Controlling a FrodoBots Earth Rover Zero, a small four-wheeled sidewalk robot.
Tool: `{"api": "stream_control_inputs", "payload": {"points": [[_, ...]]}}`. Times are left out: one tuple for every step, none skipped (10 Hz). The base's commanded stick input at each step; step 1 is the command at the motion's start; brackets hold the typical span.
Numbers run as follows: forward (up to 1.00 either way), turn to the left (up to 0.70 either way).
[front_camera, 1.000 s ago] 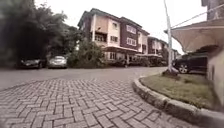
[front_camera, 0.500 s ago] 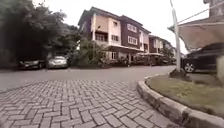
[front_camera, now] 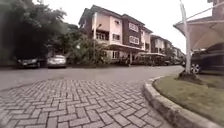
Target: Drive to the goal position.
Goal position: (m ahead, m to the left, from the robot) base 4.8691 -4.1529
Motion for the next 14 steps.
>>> {"api": "stream_control_inputs", "payload": {"points": [[0.7,0.28],[0.7,0.35],[0.7,0.35],[0.7,0.35],[0.7,0.0],[0.7,0.0],[0.7,0.0],[0.7,0.0],[0.7,0.0],[0.7,0.0],[0.7,0.0],[0.7,0.0],[0.7,0.0],[0.7,0.0]]}}
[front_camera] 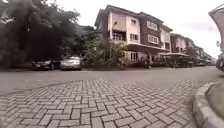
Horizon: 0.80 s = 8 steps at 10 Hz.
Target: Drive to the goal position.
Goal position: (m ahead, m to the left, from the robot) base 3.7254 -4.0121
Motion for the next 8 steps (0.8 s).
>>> {"api": "stream_control_inputs", "payload": {"points": [[0.7,0.0],[0.7,0.0],[0.7,-0.13],[0.7,-0.35],[0.7,-0.35],[0.7,-0.35],[0.7,-0.35],[0.7,-0.35]]}}
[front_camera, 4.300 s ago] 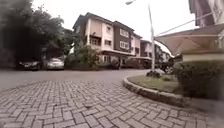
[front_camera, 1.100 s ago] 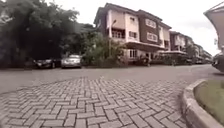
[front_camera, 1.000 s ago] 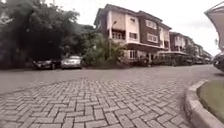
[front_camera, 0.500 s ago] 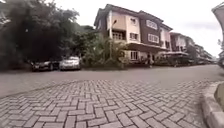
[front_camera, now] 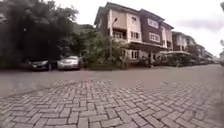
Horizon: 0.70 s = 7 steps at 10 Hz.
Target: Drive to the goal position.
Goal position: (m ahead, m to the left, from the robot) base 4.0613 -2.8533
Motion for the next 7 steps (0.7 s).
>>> {"api": "stream_control_inputs", "payload": {"points": [[0.7,-0.35],[0.7,-0.35],[0.7,-0.35],[0.7,-0.35],[0.7,-0.35],[0.7,-0.35],[0.7,-0.35]]}}
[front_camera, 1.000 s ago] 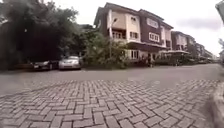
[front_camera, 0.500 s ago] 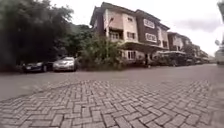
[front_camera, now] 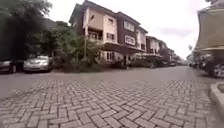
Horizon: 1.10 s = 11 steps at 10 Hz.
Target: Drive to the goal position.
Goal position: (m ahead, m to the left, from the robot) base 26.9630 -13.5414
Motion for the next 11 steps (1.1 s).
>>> {"api": "stream_control_inputs", "payload": {"points": [[0.7,-0.35],[0.7,-0.35],[0.7,-0.35],[0.7,-0.35],[0.7,-0.35],[0.7,-0.17],[0.7,0.0],[0.7,0.0],[0.7,0.0],[0.7,0.0],[0.7,0.0]]}}
